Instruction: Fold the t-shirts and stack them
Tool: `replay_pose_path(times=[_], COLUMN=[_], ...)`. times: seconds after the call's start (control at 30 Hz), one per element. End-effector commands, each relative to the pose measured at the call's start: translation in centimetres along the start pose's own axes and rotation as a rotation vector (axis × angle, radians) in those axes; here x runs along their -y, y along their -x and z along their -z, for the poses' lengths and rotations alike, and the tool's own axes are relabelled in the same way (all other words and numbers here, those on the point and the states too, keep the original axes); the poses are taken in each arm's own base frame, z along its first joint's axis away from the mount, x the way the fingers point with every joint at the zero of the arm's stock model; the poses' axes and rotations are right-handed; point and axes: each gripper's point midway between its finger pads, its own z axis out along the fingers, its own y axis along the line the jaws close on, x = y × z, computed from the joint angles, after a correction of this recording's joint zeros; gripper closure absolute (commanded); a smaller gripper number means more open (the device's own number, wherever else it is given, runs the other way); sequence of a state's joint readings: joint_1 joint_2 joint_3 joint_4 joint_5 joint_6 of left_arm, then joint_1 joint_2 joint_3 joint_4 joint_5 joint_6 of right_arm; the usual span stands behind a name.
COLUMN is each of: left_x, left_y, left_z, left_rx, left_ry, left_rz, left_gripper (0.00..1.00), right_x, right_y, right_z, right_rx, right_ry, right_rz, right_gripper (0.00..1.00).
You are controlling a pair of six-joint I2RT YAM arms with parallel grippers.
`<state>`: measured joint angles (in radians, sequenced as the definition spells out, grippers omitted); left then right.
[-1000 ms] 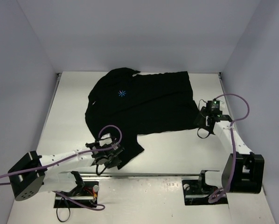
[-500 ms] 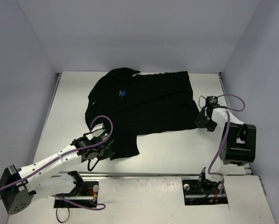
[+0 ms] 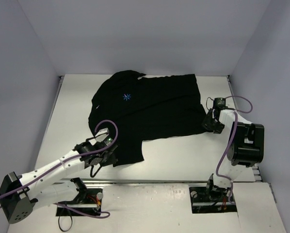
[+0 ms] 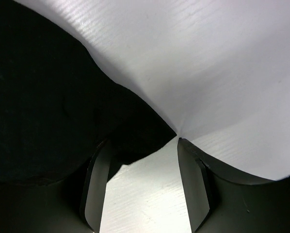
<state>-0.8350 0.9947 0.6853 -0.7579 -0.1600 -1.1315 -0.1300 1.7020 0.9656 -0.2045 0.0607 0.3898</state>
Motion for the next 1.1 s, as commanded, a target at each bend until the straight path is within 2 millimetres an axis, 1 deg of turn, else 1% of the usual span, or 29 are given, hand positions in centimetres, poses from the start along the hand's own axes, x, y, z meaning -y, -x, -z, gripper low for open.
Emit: replay_pose_path(times=[0.0,0.13,0.2,0.37,0.4,0.47,0.53,0.67,0.8,0.87,0.93,0.97,1.03,1.07], left_x=[1.0,0.9,0.8,1.0,1.0,1.2,1.3,1.0,0.3,-0.3,-0.6,-0.6,-0.5,-0.3], left_y=[1.3,1.2,1.2,1.4,1.5,1.7,1.9,2.3,2.2,2.0,2.1,2.3,2.8,3.4], left_z=[1.1,1.0,1.0,1.3,1.4,1.7,2.3,4.7,7.3,8.2,8.9,9.2,9.6,9.8], left_rx=[0.031,0.029,0.031,0.039,0.042,0.045,0.047,0.055,0.055,0.046,0.056,0.066,0.083,0.099], left_ry=[-0.034,-0.033,-0.036,-0.048,-0.050,-0.059,-0.068,-0.095,-0.132,-0.125,-0.139,-0.146,-0.146,-0.138], left_rz=[0.000,0.000,0.002,0.006,0.005,-0.005,-0.024,-0.038,-0.048,-0.051,-0.036,-0.027,-0.024,-0.028], left_gripper=[1.00,1.00,1.00,1.00,1.00,1.00,1.00,1.00,1.00,1.00,1.00,1.00,1.00,1.00], right_x=[0.1,0.3,0.4,0.9,1.1,1.2,1.2,1.1,2.3,2.7,2.5,2.4,2.3,2.3], right_y=[2.6,2.1,1.3,-0.7,-1.0,-1.3,-1.4,-2.1,-3.7,-4.0,-3.6,-3.3,-2.7,-2.5], right_z=[0.4,0.0,-0.4,-1.1,-1.2,-1.0,-0.2,2.8,5.6,6.8,8.1,8.4,8.7,8.7], right_rx=[0.062,0.045,0.022,-0.022,-0.028,-0.031,-0.014,0.029,0.036,0.054,0.084,0.089,0.102,0.098], right_ry=[-0.003,-0.004,-0.006,-0.011,-0.015,-0.017,-0.007,0.027,-0.003,-0.003,0.001,-0.003,-0.004,-0.004], right_rz=[-0.014,0.001,0.003,-0.003,-0.001,0.000,-0.009,-0.046,-0.072,-0.089,-0.096,-0.103,-0.103,-0.099], right_gripper=[0.45,0.45,0.50,0.69,0.75,0.90,0.98,1.00,1.00,1.00,1.00,1.00,1.00,1.00])
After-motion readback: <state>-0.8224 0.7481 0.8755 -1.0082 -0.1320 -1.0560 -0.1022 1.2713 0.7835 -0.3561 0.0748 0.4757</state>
